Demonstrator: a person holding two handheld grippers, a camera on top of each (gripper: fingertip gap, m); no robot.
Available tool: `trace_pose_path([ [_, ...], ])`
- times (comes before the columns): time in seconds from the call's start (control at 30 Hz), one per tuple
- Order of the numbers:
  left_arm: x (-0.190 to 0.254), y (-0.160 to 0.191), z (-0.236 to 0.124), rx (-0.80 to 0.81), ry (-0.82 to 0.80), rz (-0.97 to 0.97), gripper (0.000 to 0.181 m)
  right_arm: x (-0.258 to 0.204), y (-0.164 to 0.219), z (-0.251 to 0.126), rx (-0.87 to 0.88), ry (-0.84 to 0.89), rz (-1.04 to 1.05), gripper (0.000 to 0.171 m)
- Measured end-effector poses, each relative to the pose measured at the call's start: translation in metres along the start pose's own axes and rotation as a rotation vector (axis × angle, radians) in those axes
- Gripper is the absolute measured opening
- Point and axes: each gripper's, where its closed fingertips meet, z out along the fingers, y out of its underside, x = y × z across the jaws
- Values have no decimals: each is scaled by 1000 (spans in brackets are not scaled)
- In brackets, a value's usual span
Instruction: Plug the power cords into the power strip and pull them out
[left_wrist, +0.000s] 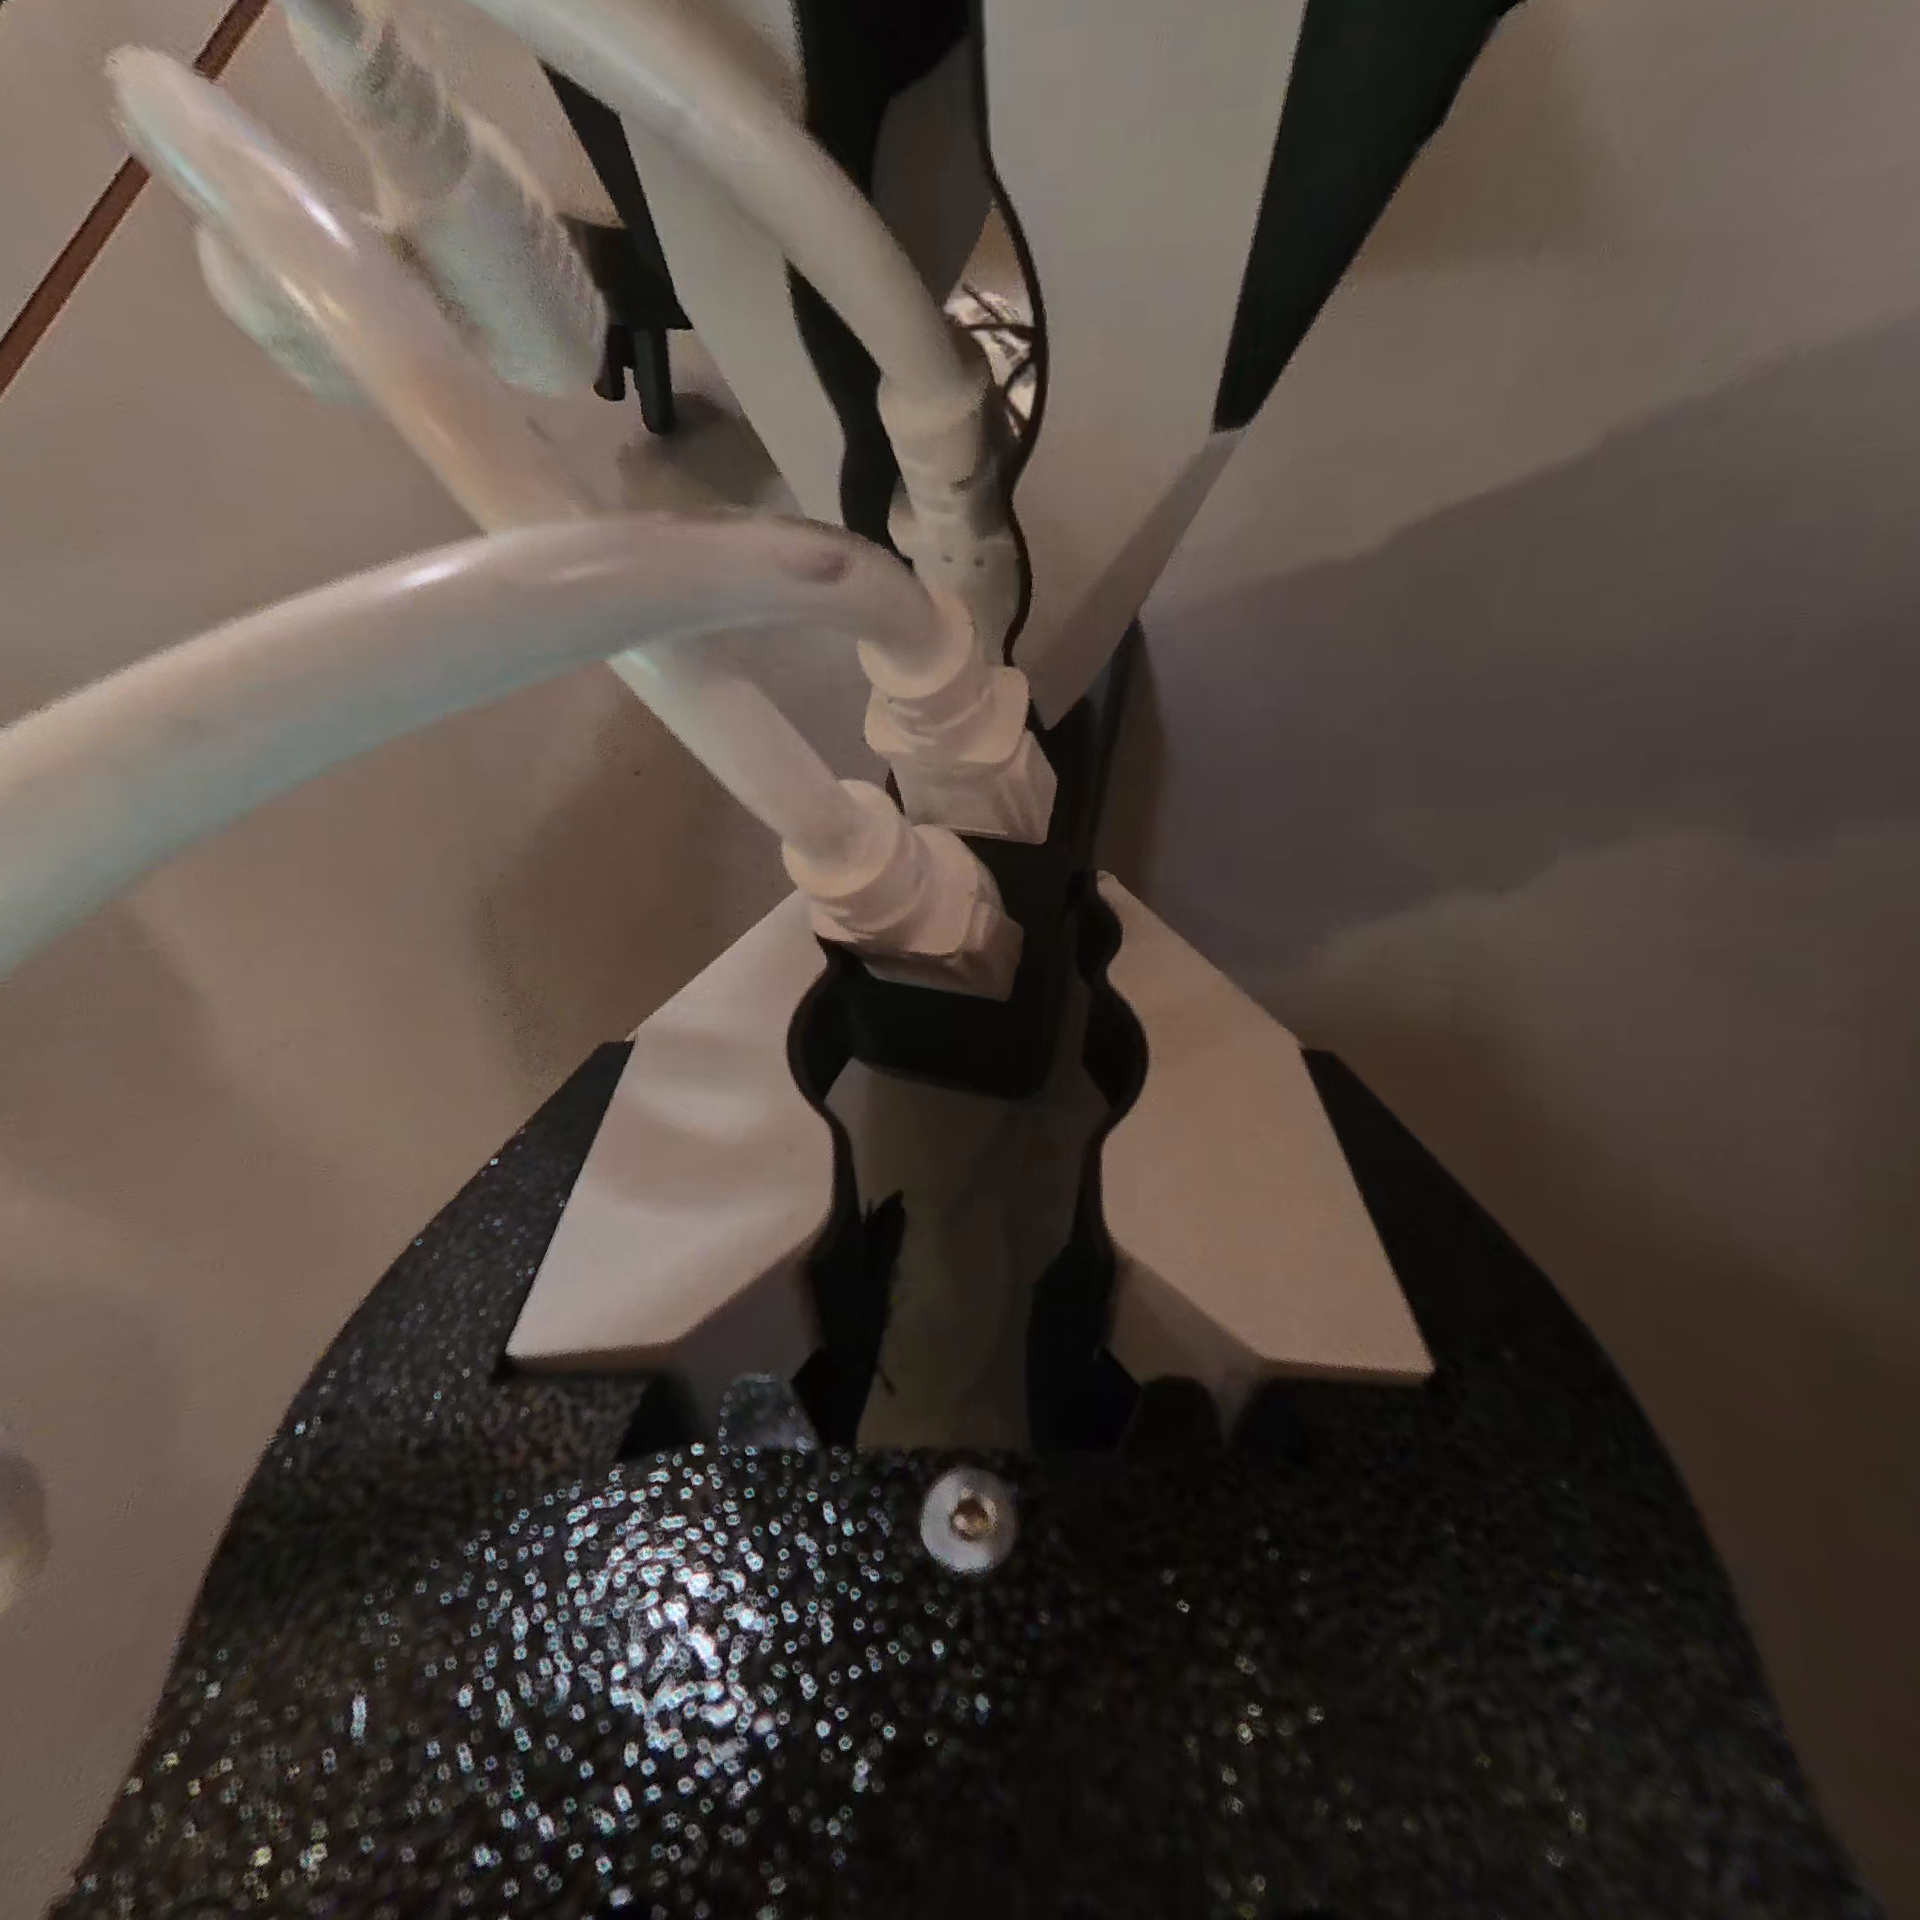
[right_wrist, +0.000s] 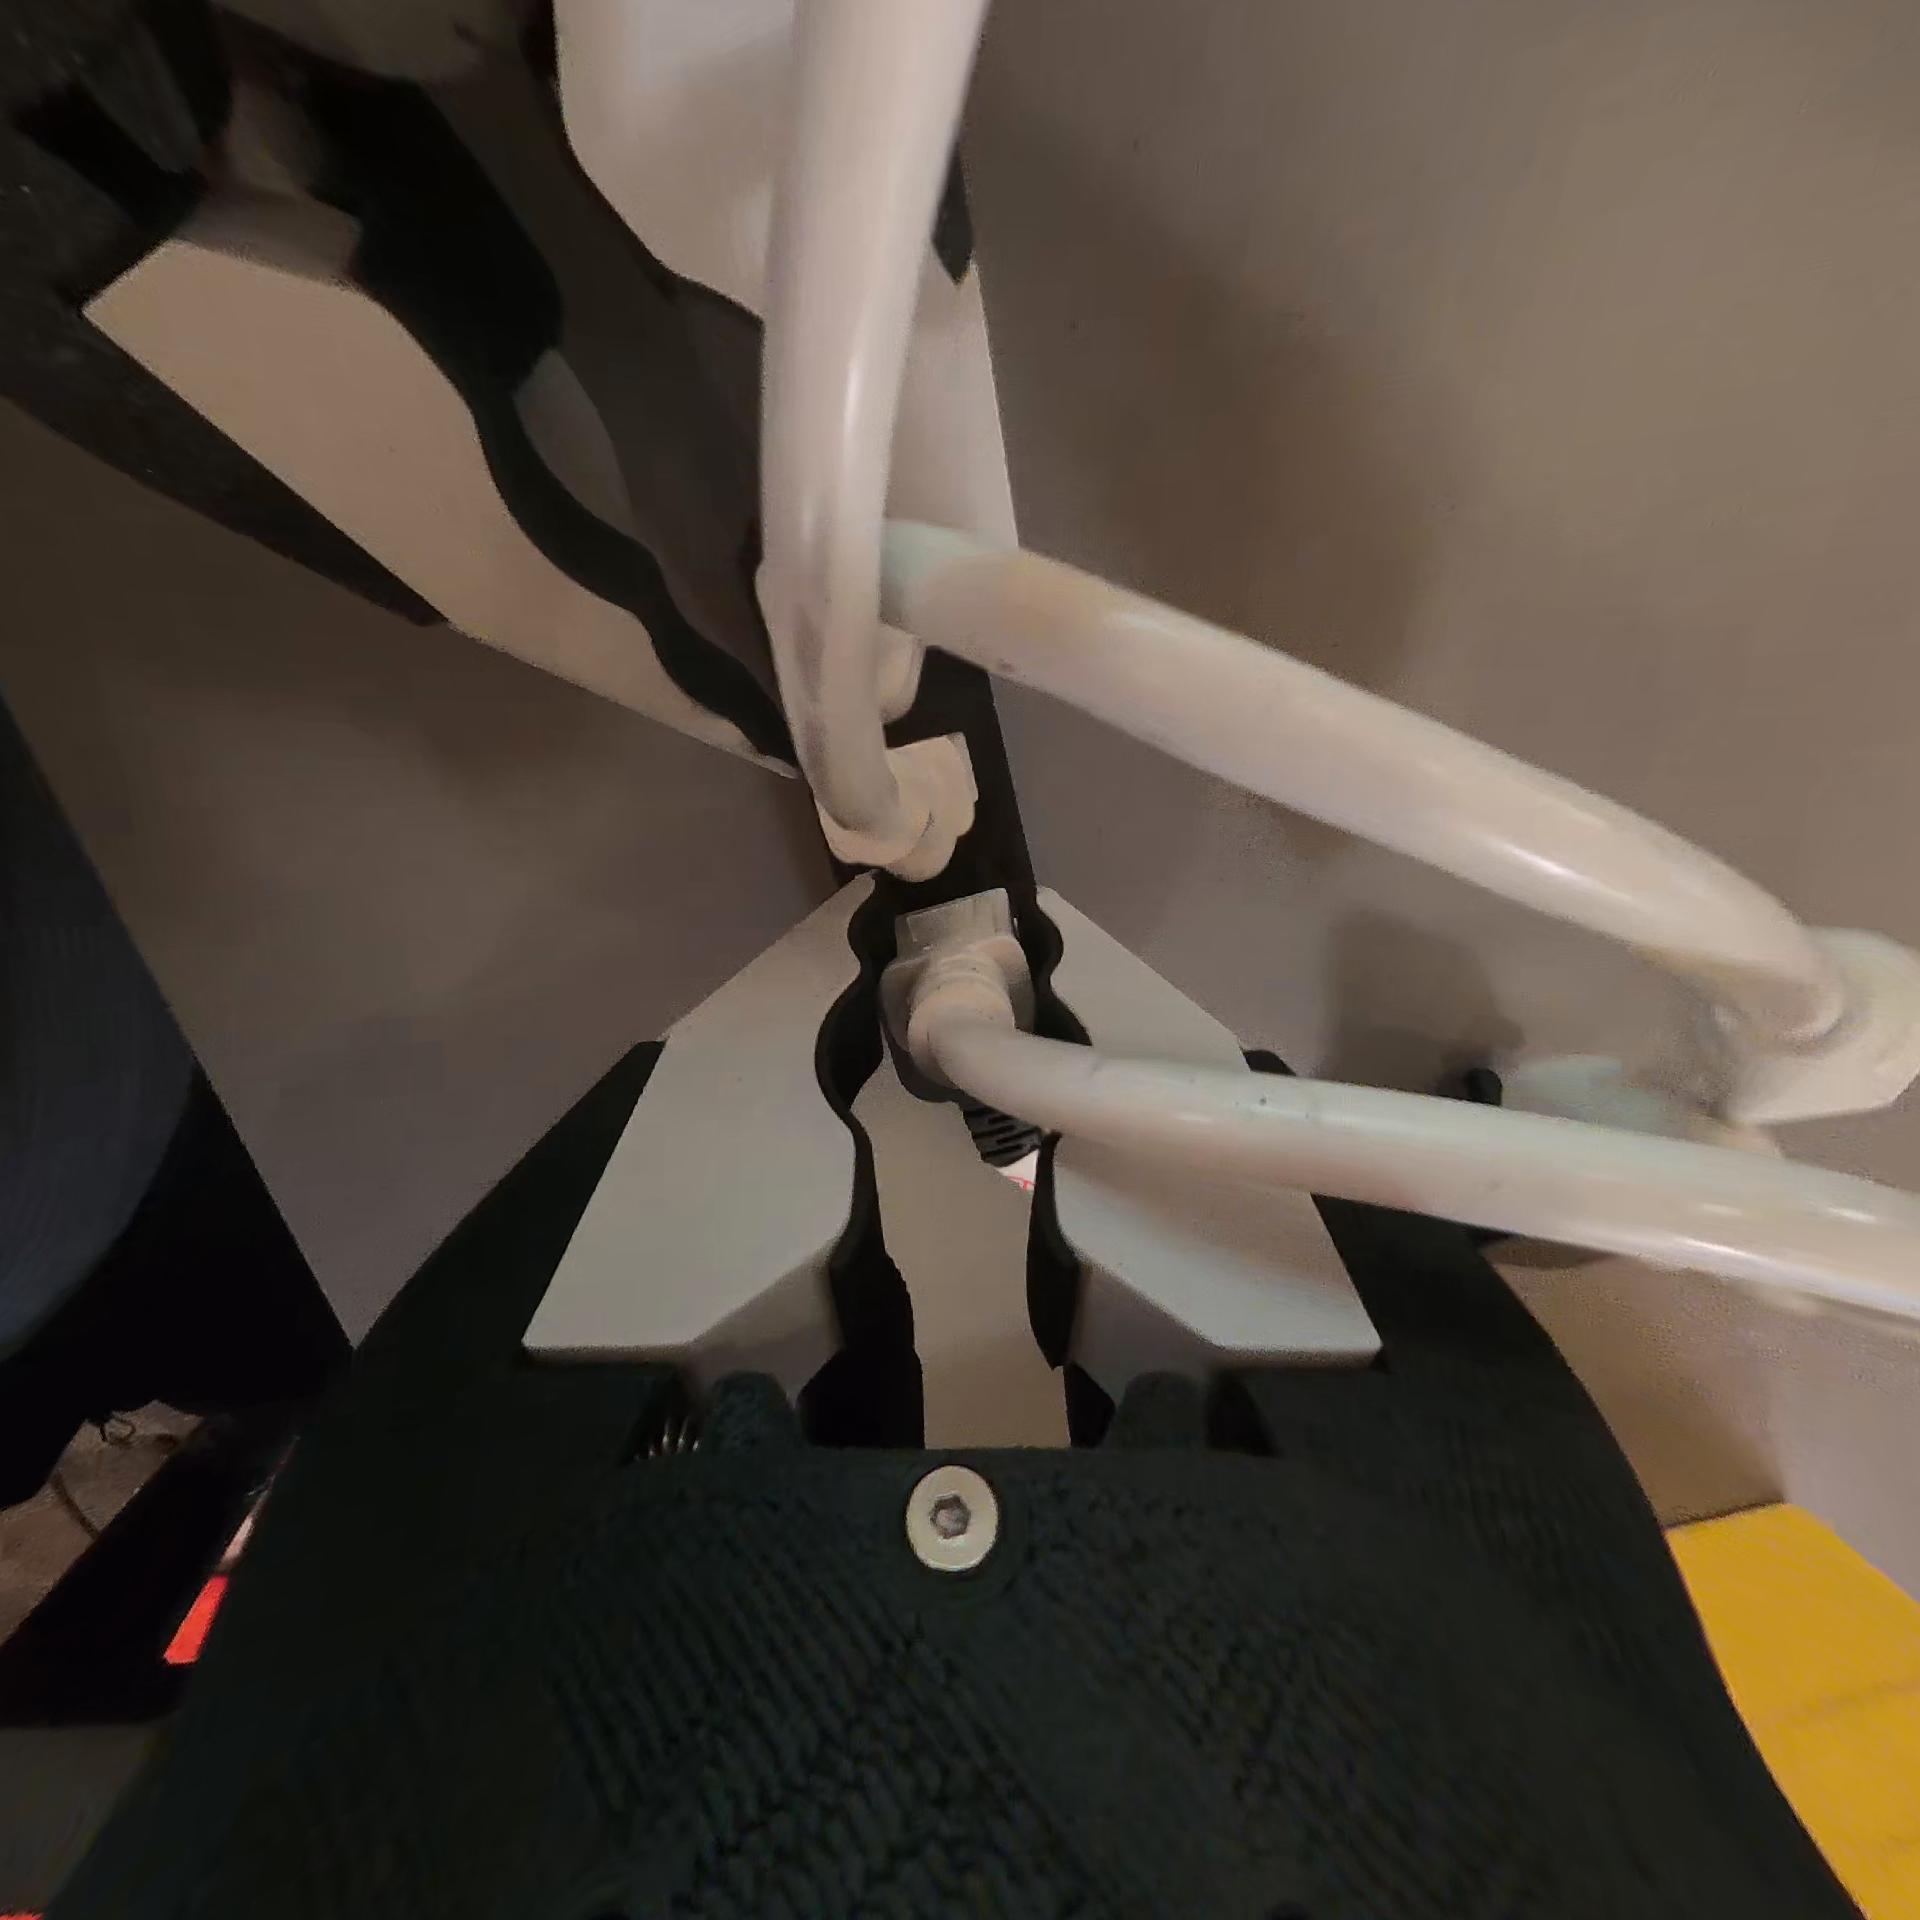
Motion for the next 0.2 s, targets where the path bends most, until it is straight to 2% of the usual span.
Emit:
trace_pose_path([
  [0.03, 0, 0, 0, -2, -2, 4, 41, 0, 0, 0, -1, 8, -9, 23],
  [0.2, 0, 0, 0, 1, -1, 14, 41, -2, -3, 1, 82, 7, -15, 23],
])
